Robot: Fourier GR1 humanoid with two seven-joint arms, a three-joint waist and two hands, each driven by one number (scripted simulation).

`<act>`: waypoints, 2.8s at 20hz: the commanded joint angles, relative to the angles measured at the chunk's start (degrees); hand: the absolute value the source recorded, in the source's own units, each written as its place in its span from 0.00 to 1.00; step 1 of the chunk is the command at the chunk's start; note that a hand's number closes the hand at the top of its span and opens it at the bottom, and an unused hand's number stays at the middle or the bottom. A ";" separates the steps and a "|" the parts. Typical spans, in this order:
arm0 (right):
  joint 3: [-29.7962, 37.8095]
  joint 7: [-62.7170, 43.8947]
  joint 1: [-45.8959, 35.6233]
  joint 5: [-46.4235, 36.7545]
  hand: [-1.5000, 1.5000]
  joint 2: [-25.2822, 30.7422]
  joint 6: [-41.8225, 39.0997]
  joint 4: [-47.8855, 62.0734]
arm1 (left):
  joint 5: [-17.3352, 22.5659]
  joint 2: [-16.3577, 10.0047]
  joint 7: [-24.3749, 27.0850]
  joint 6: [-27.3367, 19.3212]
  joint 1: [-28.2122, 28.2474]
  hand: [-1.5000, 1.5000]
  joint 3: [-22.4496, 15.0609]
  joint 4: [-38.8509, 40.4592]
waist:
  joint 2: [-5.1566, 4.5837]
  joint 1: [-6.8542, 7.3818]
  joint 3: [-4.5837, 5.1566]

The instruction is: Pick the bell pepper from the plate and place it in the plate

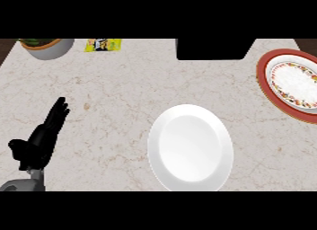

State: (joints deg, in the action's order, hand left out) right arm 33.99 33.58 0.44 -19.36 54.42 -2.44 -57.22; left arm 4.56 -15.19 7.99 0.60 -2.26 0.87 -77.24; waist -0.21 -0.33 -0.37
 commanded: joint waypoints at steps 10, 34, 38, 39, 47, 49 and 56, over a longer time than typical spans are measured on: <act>-4.35 13.04 -23.69 -3.86 1.00 11.52 -5.24 29.22 | -0.97 -0.78 0.66 2.03 -0.19 0.50 0.36 -0.16 | -0.24 2.53 0.23; -11.23 -2.90 -49.98 -9.71 0.00 -12.52 6.03 43.75 | -1.61 0.17 0.37 3.16 -3.70 0.50 2.12 2.78 | -0.60 2.62 0.24; -12.13 -6.35 -51.30 -11.61 0.00 -12.11 8.60 47.08 | -3.22 2.43 -2.61 1.39 -3.62 0.50 -0.32 -0.34 | -0.84 3.21 0.17; -11.96 -5.53 -50.04 -10.98 0.00 -14.04 7.92 47.24 | -3.64 3.48 -0.83 0.94 -1.01 0.50 -0.92 -0.85 | -0.61 2.80 0.21; -1.32 -3.33 -51.45 -0.10 0.00 -9.41 2.33 47.44 | -2.31 2.26 -1.96 1.74 -4.44 0.50 1.57 1.85 | -0.70 2.02 0.15; 2.07 -3.17 -49.93 3.23 0.00 -7.46 -0.43 48.86 | -1.77 1.65 -0.71 2.96 -1.42 0.50 1.44 -0.66 | -0.70 2.66 0.06; 8.58 0.16 -42.09 9.95 0.00 -0.09 -14.20 51.10 | -2.70 1.40 -2.31 2.35 -2.10 0.50 1.03 -2.15 | -1.03 2.45 -0.18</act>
State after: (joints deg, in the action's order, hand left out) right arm 39.26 31.96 -45.36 -12.78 50.61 -10.43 -6.98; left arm 1.90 -13.02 6.19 2.62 -5.14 1.77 -77.76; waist -1.16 2.00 -0.41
